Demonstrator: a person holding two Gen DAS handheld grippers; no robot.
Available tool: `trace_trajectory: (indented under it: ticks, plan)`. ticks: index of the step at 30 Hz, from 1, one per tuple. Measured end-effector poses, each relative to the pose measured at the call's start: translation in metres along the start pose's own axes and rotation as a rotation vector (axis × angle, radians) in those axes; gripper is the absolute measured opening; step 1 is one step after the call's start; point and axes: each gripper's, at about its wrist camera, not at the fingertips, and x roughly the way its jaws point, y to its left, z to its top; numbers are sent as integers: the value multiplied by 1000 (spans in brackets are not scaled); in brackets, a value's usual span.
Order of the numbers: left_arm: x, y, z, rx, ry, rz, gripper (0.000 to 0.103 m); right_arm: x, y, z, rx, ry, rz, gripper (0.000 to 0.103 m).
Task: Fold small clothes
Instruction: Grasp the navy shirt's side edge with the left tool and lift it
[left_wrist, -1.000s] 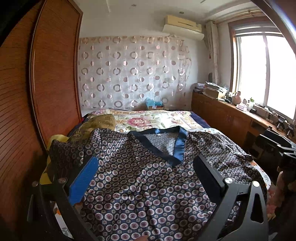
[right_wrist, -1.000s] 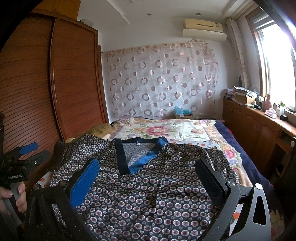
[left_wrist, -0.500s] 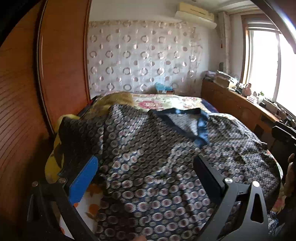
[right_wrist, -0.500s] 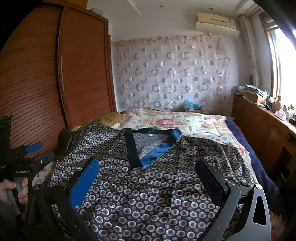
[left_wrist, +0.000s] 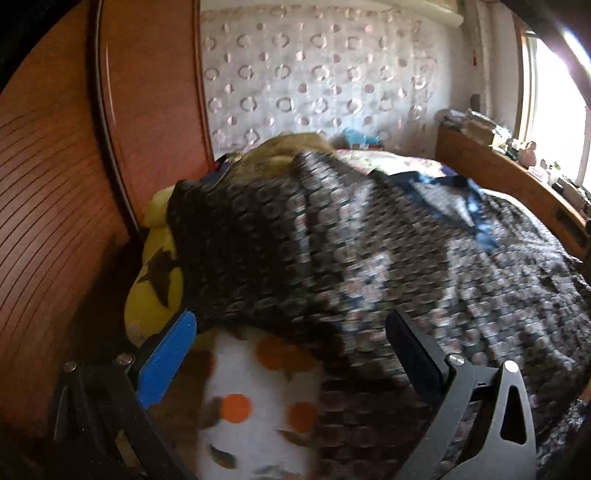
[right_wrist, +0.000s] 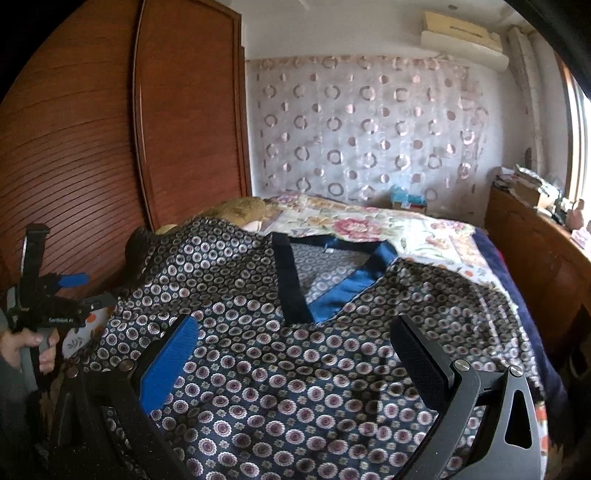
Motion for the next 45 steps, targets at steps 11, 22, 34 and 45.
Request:
trace_trajectory:
  ticks: [11,22,34,45]
  plan:
    - [36,38,8,-105,71,-109,81,18,4,-1,-23,91,45,103]
    - [61,23,13,-4,178,-60,32,23,2,-2,-32,105,60,103]
    - [27,-1,36,87,77,-103,4,18,-17,-13,3,121,26,103]
    - [-16,-65,69,134,-15,-302,12,8,-26,-16,27,119,24,103]
